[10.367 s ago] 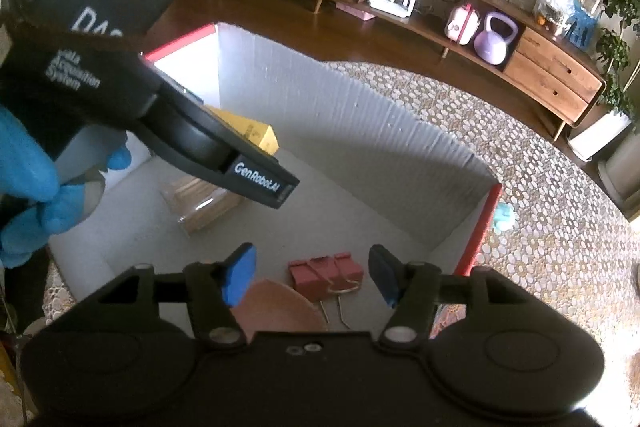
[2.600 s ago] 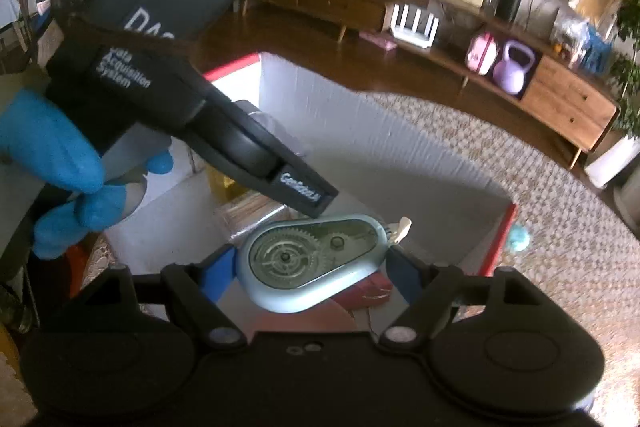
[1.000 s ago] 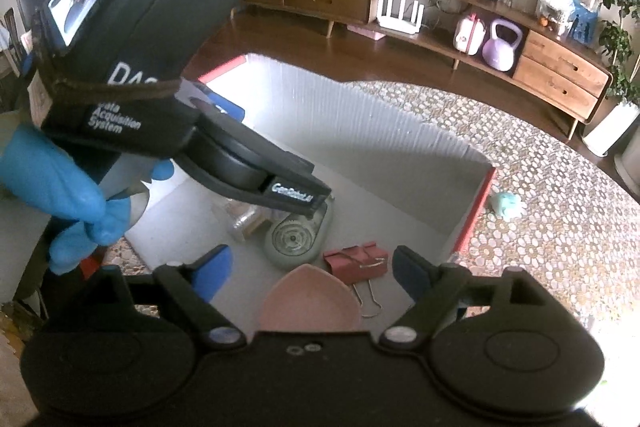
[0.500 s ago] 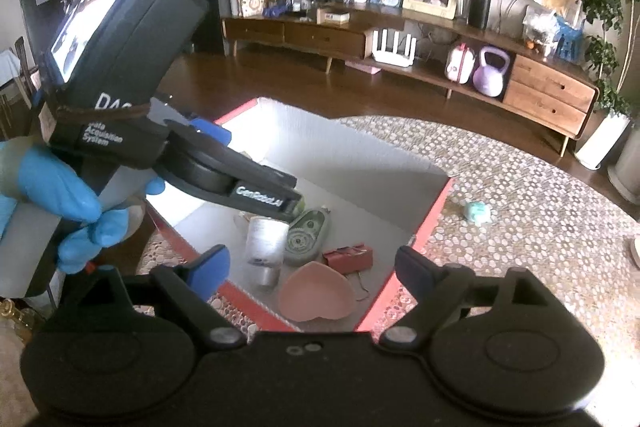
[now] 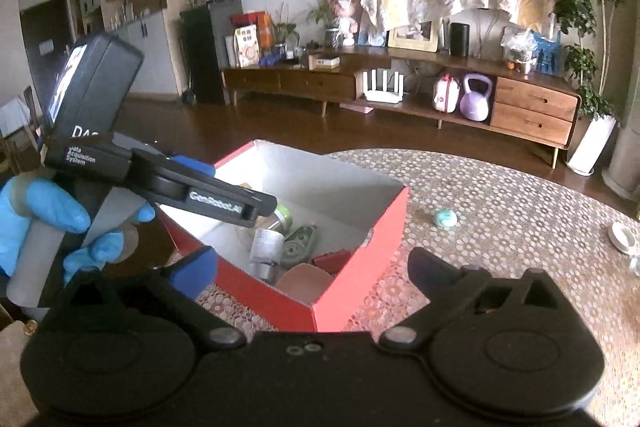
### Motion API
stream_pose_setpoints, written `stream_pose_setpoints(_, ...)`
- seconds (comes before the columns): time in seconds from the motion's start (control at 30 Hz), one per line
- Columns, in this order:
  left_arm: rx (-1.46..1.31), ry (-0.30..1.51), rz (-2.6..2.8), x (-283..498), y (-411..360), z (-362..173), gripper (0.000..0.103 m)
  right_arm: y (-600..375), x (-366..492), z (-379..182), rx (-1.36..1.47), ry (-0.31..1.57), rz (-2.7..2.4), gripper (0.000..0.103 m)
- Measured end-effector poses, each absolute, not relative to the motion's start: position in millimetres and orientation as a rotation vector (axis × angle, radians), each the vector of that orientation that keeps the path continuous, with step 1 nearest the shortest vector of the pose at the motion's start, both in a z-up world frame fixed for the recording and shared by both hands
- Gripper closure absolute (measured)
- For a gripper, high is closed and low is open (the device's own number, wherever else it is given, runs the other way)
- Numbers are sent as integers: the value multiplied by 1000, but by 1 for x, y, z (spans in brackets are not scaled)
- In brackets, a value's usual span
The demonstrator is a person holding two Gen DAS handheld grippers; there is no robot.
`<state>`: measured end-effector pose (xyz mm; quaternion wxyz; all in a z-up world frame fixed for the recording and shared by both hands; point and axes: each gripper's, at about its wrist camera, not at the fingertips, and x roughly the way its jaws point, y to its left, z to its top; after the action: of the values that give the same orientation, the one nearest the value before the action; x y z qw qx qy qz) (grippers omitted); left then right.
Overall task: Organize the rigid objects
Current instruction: 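Withdraw both tools from the box back over the table items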
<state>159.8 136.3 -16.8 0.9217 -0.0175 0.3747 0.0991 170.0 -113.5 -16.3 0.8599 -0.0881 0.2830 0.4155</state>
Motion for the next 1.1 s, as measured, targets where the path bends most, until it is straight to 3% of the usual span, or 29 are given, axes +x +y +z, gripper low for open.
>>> stream_pose_setpoints(0.57, -66, 717, 42, 156, 47, -26, 21, -224, 177, -48, -182, 592, 667, 0)
stream_pose_setpoints(1.1, -33, 738, -40, 183, -36, -86, 21, -276, 239, -97, -206, 651, 560, 0)
